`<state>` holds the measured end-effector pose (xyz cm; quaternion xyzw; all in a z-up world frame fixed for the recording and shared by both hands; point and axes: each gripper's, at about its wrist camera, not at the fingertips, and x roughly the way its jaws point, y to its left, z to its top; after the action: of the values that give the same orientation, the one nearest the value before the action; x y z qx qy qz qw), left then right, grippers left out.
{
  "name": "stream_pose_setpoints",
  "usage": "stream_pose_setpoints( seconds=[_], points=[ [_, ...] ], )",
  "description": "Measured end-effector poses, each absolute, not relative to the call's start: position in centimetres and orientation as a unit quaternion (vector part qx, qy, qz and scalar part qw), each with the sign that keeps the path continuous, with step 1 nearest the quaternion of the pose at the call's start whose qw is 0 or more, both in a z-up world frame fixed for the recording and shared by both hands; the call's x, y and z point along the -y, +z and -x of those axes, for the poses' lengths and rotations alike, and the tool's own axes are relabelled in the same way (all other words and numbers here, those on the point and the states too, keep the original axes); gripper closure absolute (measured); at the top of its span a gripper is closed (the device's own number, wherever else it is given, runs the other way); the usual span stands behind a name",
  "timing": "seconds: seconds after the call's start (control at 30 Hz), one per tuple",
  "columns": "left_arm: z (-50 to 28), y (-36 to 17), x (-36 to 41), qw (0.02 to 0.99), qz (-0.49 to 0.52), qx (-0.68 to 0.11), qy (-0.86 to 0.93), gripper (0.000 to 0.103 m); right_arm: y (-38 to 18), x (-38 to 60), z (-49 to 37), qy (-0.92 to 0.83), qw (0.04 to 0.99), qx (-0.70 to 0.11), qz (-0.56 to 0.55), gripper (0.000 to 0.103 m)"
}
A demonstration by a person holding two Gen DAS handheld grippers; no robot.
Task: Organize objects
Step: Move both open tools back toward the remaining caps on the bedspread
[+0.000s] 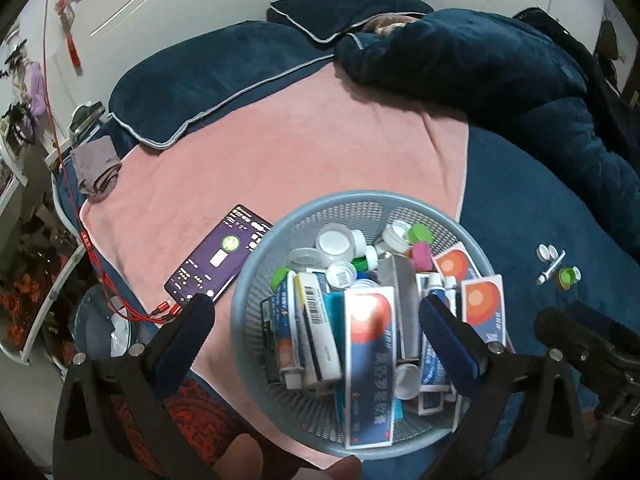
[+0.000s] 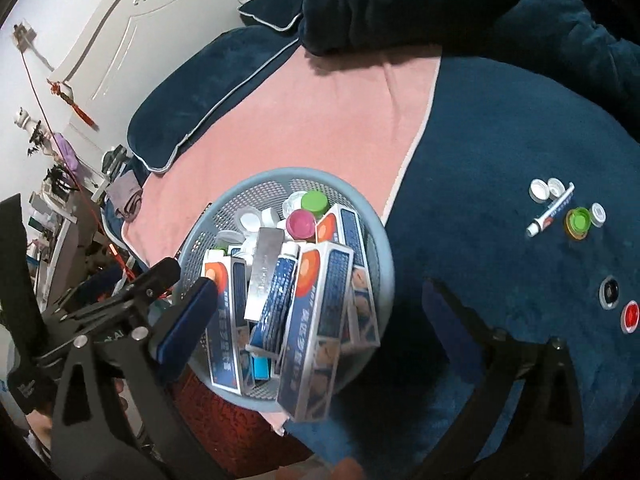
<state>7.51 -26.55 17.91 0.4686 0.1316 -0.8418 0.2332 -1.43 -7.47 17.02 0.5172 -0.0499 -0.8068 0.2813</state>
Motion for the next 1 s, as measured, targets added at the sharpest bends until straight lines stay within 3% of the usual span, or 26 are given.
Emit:
stream_pose_setpoints(
  seconds=[1.0],
  points=[
    [-2.5, 19.2, 16.1, 0.164, -0.492, -0.075, -0.852, 0.001, 17.2, -4.8, 2.0, -0.832, 0.186, 0.088, -0.515, 0.000]
  ],
)
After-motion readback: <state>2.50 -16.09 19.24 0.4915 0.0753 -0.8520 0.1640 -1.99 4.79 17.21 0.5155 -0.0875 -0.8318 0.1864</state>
